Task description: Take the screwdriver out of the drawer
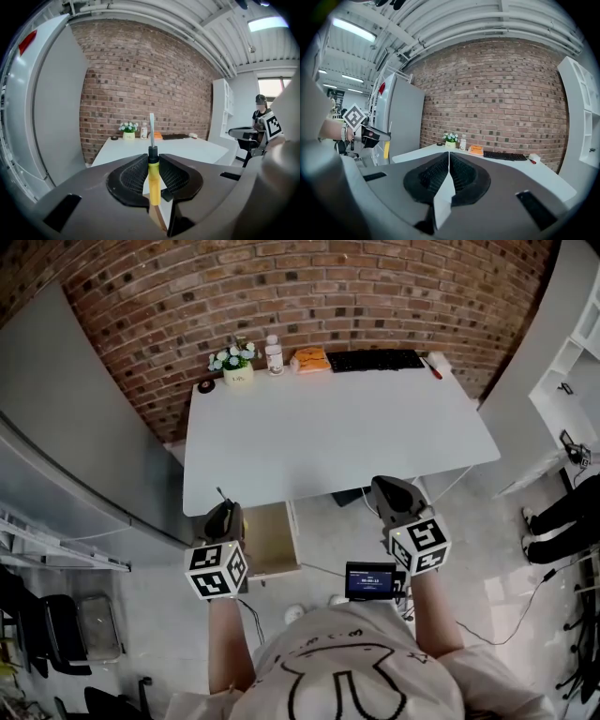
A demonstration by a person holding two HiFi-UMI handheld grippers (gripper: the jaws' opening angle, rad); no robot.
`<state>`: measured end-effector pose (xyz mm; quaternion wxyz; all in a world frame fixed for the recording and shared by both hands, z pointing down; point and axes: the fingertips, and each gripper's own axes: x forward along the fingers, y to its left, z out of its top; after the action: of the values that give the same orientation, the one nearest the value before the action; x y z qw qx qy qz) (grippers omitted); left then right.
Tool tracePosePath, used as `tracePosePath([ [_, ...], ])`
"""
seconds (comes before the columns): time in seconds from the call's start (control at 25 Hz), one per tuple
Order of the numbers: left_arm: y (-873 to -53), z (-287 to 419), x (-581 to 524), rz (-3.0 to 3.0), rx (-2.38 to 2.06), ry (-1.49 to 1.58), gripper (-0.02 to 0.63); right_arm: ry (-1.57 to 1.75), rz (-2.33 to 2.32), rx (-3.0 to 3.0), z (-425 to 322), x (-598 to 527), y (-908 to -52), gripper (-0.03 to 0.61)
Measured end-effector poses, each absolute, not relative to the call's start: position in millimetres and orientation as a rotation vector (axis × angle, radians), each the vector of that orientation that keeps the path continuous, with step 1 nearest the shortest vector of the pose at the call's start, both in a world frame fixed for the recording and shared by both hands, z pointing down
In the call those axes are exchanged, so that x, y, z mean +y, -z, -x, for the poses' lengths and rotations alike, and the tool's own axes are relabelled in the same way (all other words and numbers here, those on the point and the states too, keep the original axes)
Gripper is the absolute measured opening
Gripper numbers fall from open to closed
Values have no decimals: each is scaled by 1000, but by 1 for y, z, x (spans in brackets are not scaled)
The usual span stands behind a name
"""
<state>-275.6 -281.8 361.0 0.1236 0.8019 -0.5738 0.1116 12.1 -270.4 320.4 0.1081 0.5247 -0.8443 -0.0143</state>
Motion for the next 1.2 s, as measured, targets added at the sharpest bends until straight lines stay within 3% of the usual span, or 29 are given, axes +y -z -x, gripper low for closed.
tracePosePath([
  [0.52,-298,273,-268,-2514,-1788,-132,80,151,-1584,-2528,-1,-257,-289,20],
  [1.2,-283,275,-261,-2560,-1801,-96,80,165,-1607,-2505,1,-245,-285,20],
])
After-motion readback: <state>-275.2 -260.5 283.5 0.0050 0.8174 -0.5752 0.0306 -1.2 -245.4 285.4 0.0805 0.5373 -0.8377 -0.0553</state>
